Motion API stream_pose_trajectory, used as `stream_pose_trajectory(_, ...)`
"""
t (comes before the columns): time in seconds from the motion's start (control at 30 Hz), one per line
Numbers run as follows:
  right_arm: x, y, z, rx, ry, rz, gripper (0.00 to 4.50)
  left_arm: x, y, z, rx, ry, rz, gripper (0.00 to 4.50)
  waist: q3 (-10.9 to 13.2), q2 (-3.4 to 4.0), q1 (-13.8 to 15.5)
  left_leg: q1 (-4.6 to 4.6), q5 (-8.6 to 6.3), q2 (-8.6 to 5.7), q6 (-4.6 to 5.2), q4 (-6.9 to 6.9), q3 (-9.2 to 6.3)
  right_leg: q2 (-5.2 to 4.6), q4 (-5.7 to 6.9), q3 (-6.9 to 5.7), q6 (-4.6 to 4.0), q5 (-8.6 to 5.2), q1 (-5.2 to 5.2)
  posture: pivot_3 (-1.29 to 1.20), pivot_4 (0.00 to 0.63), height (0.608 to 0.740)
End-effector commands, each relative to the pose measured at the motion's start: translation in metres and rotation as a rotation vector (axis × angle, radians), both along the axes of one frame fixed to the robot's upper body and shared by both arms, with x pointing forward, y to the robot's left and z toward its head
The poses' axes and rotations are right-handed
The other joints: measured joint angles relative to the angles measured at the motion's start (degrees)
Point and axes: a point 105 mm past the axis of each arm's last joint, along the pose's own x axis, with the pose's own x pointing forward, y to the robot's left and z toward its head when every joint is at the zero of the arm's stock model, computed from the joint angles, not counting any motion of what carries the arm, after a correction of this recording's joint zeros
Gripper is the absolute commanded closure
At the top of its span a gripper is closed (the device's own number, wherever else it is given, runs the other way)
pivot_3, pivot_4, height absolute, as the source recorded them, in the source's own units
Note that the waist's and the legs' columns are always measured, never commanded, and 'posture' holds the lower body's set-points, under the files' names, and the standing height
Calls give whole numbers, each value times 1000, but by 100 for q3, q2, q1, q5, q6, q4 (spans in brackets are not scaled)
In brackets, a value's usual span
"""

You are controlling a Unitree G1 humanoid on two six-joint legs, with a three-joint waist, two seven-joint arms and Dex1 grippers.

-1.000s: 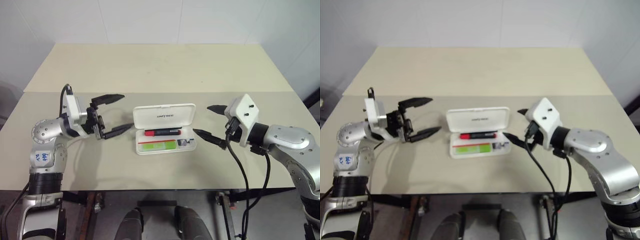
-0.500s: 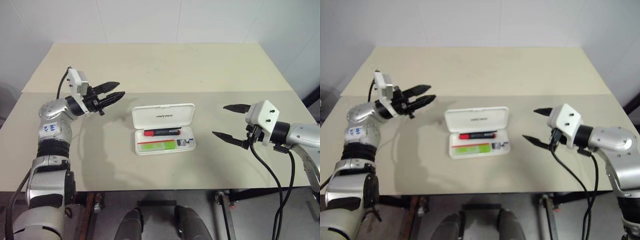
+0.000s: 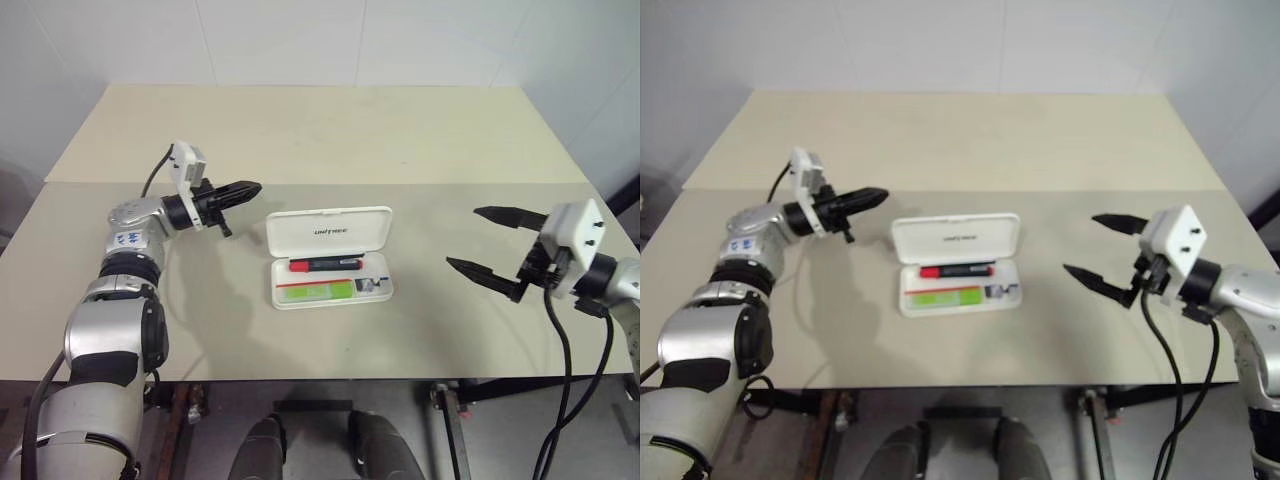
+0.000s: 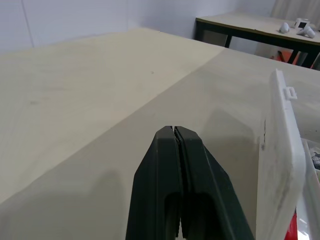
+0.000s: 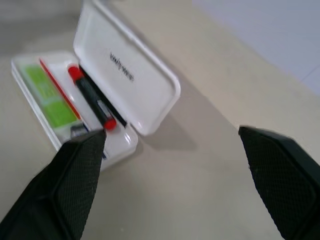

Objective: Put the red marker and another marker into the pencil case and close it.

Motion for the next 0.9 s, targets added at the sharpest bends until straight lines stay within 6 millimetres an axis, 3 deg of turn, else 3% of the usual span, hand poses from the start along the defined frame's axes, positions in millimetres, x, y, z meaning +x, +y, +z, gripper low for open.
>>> stream_pose_trajectory(0.03,-12,-10,13,41,-16,33,0,3,-6,9,-34,16,-14,4481,3,-5,-6,0,0,0,0,1,0,0,2,0,0,0,0,0,150,740)
stream_pose_trajectory(0.13,-14,-15,25,117,-6,28,0,2,-14,10,-89,66,-52,4481,7,-10,-16,5,0,-2,0,11,5,0,15,8,1,0,0,0,150,740)
stream_pose_trajectory(0.47,-33,-21,15,94,32,129,0,-25,-46,12,-126,164,-399,4481,11,-15,-18,7,1,-2,-2,22,8,3,22,12,1,0,1,0,150,740)
stream_pose_trajectory(0.63,-35,-32,12,90,38,151,0,-39,-48,2,-66,250,-524,4481,11,-16,-17,7,1,-2,-2,25,8,2,22,13,3,0,2,0,150,740)
stream_pose_trajectory(0.9,-26,-55,2,78,46,168,0,-46,-54,-20,44,348,-561,4481,11,-16,-27,7,1,-2,-2,43,10,4,31,19,8,4,5,0,150,740)
